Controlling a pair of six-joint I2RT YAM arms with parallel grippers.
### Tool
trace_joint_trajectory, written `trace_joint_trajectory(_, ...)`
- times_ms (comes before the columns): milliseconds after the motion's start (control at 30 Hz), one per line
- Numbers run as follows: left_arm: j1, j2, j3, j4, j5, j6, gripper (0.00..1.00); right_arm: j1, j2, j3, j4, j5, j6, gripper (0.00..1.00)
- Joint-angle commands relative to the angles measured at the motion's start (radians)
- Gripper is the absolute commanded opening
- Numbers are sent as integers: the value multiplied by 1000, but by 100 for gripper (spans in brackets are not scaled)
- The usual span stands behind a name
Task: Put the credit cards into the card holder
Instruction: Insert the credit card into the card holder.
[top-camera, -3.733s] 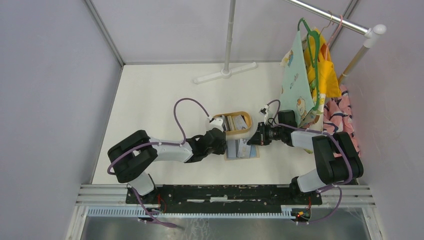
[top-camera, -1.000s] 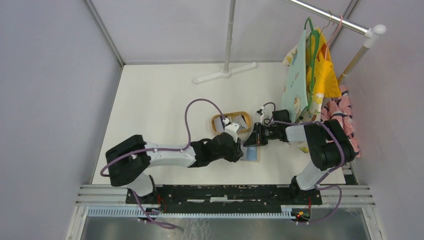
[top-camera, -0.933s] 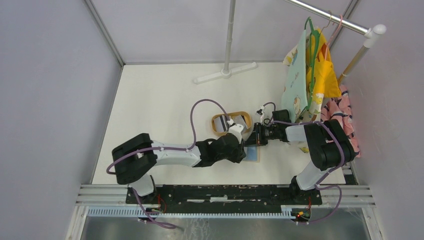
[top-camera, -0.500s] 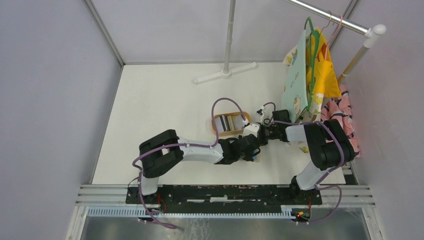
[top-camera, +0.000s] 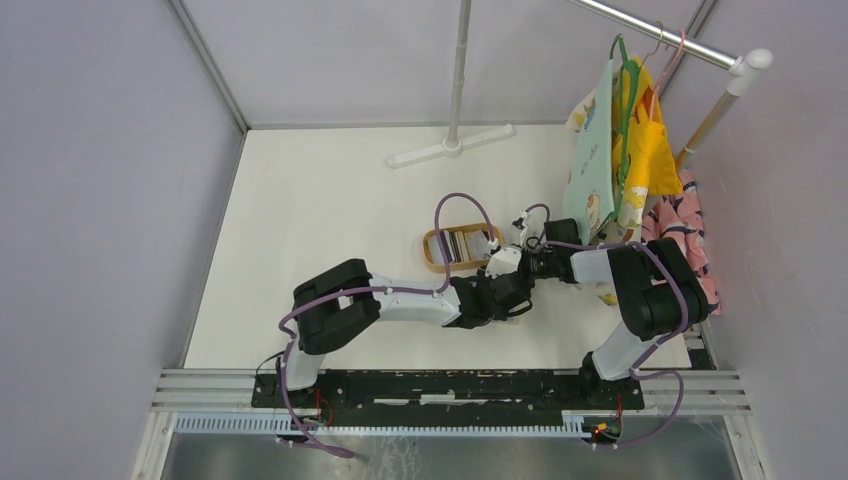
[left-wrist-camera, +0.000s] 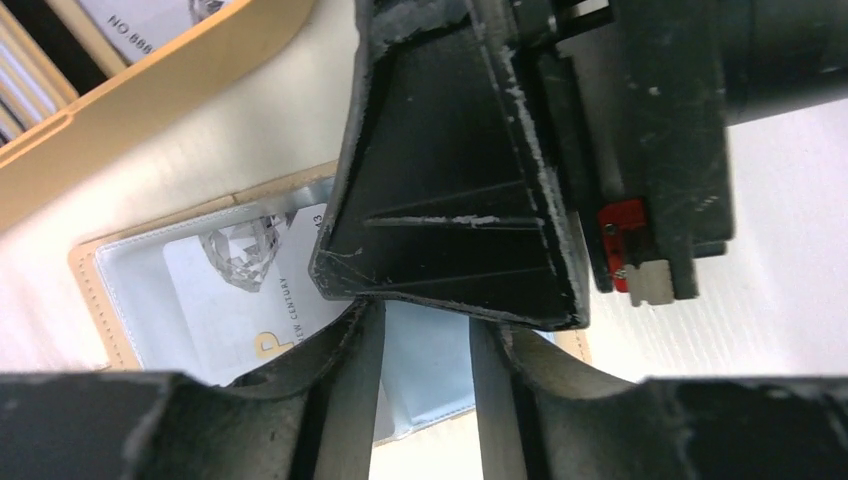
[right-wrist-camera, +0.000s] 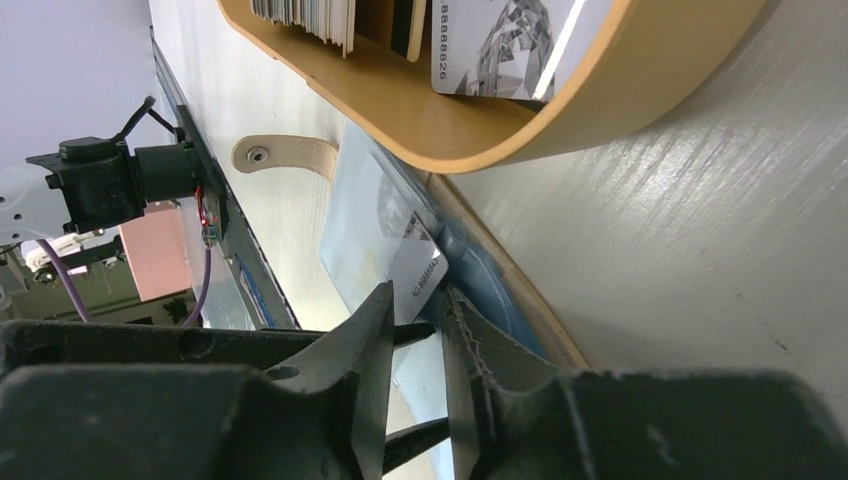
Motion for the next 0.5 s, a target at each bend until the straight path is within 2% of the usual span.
trace_joint_trajectory(0, -1, 19, 36, -70, -115, -45, 45, -5, 19, 12, -12, 56, -43, 32)
trace_joint_trajectory(300, -2, -4, 25, -120, -190, -64, 51, -13, 8, 26, -31, 41, -69, 39)
trace_joint_trajectory(467, -2, -76, -20, -85, -158, -47, 55, -18, -15, 48, -63, 21, -118, 43)
